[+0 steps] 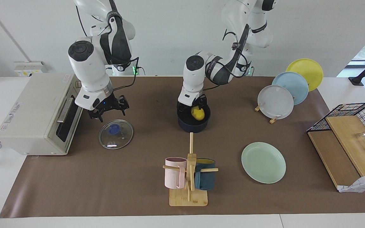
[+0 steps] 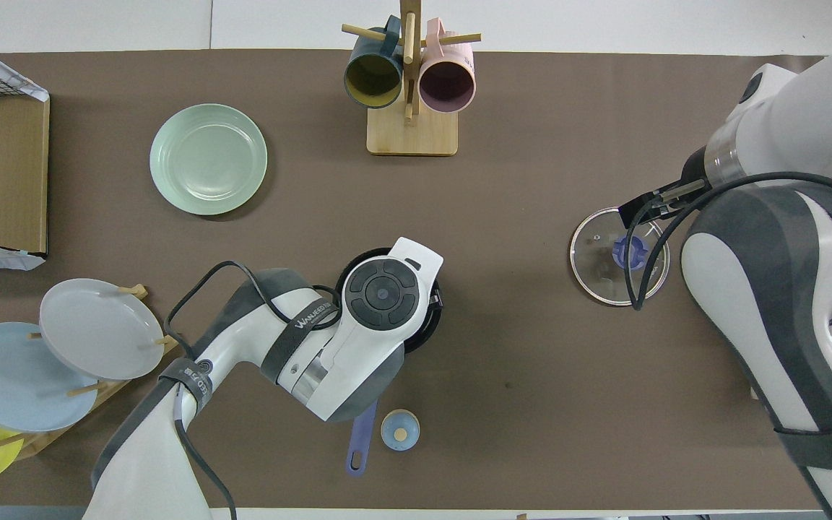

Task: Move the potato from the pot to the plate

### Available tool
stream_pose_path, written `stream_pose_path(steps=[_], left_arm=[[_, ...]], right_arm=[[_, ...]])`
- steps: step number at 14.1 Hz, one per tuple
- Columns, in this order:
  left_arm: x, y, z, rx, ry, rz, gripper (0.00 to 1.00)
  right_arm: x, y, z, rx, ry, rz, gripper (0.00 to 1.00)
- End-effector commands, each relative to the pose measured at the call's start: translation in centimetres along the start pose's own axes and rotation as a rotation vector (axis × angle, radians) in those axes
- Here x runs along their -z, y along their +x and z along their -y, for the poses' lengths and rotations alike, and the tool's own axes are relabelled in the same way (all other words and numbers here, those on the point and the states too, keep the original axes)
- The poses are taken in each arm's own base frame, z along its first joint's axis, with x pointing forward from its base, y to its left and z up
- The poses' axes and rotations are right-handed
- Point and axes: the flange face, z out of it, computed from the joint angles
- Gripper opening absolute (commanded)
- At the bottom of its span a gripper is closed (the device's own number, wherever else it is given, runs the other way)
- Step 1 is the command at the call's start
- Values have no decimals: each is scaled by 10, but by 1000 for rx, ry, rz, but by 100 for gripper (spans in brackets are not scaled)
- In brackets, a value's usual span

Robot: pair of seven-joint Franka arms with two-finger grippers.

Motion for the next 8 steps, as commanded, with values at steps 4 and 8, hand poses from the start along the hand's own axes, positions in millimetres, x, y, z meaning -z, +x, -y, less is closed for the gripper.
stream_pose_path(steps=[4, 8], left_arm=[[10, 2, -2, 49, 59, 18, 100], [7, 0, 2, 46, 79, 27, 100]], right_arm=[[44, -24, -5, -82, 16, 50, 100], [73, -56, -28, -186, 14, 28, 100]])
